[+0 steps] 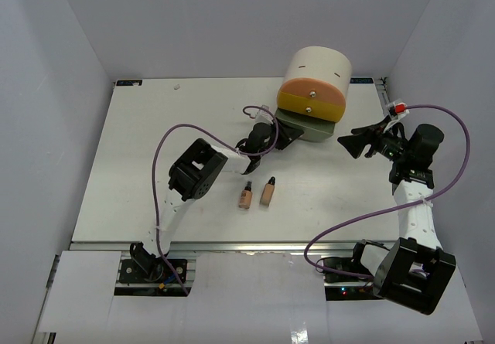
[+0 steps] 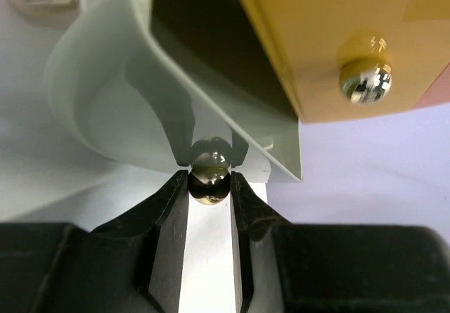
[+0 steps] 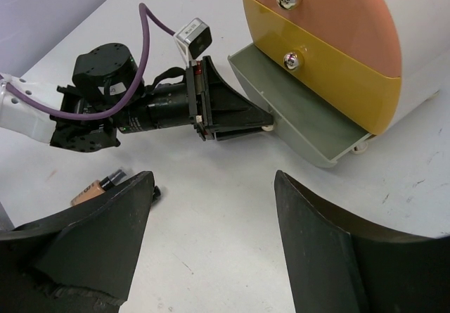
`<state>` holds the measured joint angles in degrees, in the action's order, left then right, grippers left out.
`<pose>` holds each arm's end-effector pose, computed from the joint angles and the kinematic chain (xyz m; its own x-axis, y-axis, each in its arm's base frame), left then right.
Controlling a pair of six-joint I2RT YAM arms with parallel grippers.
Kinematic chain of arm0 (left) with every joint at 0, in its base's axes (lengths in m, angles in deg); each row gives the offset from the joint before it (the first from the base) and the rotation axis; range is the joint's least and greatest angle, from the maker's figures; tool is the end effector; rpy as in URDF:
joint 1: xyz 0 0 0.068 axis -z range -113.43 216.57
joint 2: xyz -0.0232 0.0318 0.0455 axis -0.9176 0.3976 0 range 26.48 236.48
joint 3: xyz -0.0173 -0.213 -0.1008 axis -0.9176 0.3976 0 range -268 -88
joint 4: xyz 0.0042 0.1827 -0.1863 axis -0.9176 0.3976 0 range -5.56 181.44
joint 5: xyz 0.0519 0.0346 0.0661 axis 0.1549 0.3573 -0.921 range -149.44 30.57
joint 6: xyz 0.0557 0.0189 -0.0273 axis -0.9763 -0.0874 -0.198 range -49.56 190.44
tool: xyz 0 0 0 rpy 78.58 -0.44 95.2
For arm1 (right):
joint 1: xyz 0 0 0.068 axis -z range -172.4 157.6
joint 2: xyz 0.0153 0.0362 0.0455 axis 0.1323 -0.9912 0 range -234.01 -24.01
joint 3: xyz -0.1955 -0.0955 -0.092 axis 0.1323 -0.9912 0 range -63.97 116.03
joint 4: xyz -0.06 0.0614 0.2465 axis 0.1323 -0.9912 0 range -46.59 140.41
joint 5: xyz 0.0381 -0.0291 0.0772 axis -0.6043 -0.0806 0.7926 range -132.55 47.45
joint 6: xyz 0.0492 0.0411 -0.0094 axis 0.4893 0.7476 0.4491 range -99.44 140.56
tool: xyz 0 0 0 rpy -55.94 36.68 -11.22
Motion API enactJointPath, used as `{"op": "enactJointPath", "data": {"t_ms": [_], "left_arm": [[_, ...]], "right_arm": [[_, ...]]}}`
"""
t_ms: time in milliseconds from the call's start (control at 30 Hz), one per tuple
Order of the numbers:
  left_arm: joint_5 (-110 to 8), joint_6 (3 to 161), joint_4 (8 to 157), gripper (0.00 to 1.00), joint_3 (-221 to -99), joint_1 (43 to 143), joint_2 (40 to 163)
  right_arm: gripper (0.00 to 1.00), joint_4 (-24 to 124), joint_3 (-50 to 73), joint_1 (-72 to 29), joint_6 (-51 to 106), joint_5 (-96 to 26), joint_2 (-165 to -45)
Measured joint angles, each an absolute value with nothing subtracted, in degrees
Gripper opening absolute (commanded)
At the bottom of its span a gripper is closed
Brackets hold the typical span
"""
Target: Organize the makeup
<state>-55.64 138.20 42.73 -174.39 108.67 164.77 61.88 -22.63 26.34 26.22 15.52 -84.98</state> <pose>0.3757 -0.3439 0.0865 -0.7136 -0.6000 -0.3617 0.1499 0.3735 -0.9154 0.2604 -0.0430 0.2712 -0.1955 0.1213 -0.9732 -0.6093 0.7625 0.2175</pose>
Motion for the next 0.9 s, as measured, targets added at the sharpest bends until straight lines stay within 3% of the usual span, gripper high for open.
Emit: {"op": "enactJointPath", "data": {"t_ms": [133, 300, 533, 733, 900], "left_arm": [[-54.16, 138.3, 40.38, 0.3, -169.28, 108.67, 162.25], [-51.99, 137.55, 39.56, 0.4, -163.46, 108.7, 158.33], [-48.91, 136.03, 39.1, 0.71, -159.03, 108.66, 155.63], [-45.73, 132.44, 40.66, 0.85, -157.21, 108.17, 152.45], [-43.94, 128.51, 41.97, 0.86, -153.35, 107.07, 144.76]], "right_arm": [[0.76, 61.69, -22.63, 26.34, 25.66, 15.44, -85.0], [0.75, 60.68, -22.62, 25.46, 23.63, 14.8, -85.66], [0.75, 56.0, -22.17, 19.89, 16.86, 11.67, -89.06], [0.84, 51.03, -20.02, 18.02, 11.38, 11.93, -89.46], [0.85, 46.51, -17.38, 15.29, 5.54, 13.72, -89.68]]}}
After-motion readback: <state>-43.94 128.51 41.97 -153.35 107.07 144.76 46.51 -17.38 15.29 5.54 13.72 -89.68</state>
